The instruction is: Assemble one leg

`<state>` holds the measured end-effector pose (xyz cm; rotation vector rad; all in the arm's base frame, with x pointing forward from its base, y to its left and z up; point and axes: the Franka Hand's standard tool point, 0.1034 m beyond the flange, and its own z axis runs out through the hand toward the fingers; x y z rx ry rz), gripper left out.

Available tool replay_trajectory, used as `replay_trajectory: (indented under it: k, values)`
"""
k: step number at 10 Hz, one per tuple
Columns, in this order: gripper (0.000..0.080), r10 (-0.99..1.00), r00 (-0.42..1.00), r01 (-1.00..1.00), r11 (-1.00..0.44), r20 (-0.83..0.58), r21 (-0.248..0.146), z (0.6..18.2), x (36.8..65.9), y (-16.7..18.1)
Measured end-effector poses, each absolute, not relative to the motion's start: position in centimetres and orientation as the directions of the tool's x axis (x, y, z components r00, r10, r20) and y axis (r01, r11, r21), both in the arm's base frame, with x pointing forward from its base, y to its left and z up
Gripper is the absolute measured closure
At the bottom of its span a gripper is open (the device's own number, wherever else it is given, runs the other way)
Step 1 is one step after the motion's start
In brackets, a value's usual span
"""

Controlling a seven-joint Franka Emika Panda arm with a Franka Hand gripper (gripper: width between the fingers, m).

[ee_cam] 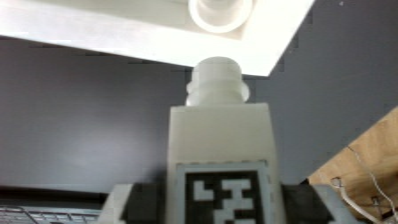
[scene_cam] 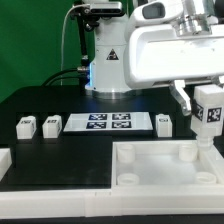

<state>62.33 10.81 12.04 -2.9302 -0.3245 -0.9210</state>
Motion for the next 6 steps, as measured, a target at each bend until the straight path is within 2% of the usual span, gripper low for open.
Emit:
replay_trajectory:
  k: [4,6]
  values:
    - [0.0509,0.185,0.811,0.216,-0.976,0.555,0.009,9.0,61.9,11.1]
    - [0.0509,0.185,0.814,0.217,-0.976,0.55,0.008,8.8,61.8,11.1]
